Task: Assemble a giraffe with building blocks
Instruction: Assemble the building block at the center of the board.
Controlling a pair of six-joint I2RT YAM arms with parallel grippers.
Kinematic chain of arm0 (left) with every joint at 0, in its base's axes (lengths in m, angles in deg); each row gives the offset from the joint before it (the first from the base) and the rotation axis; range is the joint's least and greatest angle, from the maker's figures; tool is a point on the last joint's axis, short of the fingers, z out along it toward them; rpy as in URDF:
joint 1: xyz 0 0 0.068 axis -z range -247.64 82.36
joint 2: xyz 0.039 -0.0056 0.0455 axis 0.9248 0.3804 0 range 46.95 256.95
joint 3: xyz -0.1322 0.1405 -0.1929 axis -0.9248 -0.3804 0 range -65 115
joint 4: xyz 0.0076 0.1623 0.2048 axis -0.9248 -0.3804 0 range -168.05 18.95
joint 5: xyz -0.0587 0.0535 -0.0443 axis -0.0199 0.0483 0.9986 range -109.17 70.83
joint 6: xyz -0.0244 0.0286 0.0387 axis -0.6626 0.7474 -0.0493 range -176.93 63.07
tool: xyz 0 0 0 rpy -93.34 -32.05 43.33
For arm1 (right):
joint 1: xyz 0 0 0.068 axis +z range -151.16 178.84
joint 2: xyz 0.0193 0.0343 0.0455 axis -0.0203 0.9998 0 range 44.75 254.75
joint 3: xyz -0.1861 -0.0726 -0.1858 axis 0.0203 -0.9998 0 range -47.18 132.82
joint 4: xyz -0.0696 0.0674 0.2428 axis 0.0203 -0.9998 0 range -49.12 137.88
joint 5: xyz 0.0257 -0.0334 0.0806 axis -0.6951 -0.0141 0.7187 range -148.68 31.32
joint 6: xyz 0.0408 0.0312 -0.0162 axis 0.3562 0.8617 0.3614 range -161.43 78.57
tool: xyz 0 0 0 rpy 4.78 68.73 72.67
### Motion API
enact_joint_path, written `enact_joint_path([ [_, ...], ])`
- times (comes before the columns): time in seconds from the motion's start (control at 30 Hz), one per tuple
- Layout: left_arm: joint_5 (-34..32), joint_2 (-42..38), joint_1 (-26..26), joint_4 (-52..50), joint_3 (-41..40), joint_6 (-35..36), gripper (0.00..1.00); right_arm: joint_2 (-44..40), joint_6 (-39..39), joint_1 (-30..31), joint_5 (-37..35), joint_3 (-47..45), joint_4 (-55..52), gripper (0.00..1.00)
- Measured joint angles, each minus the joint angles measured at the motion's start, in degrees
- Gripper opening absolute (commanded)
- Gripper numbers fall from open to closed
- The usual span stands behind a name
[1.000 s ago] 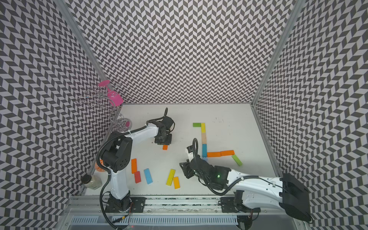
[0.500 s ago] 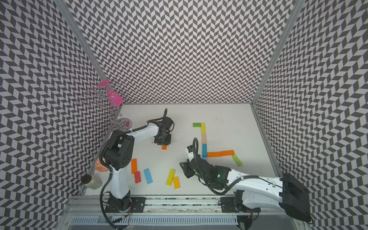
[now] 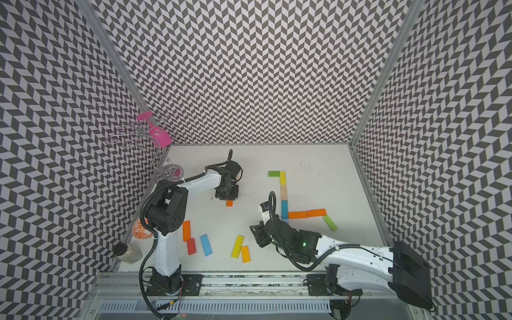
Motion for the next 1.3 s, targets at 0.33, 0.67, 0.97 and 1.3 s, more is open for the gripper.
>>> enact_joint_path([
  [0.33, 0.33, 0.76, -0.48, -0.07, 1.07, 0.17, 0.31, 0.0, -0.04, -0.59, 0.26, 0.0, 0.02, 0.47],
  [0.67, 0.48, 1.38, -0.55, -0.13, 1.9, 0.2, 0.32, 0.0, -0.11, -0.83, 0.37, 0.0, 0.04, 0.47],
  [0.97, 0.74, 1.81, -0.81, -0.11, 2.56, 0.39, 0.33, 0.0, -0.13, -1.22, 0.79, 0.0, 0.04, 0.47],
  [1.3, 0.87, 1.84, -0.87, -0.07, 2.56, 0.94, 0.44, 0.0, -0.13, -1.46, 1.2, 0.0, 0.04, 0.47],
])
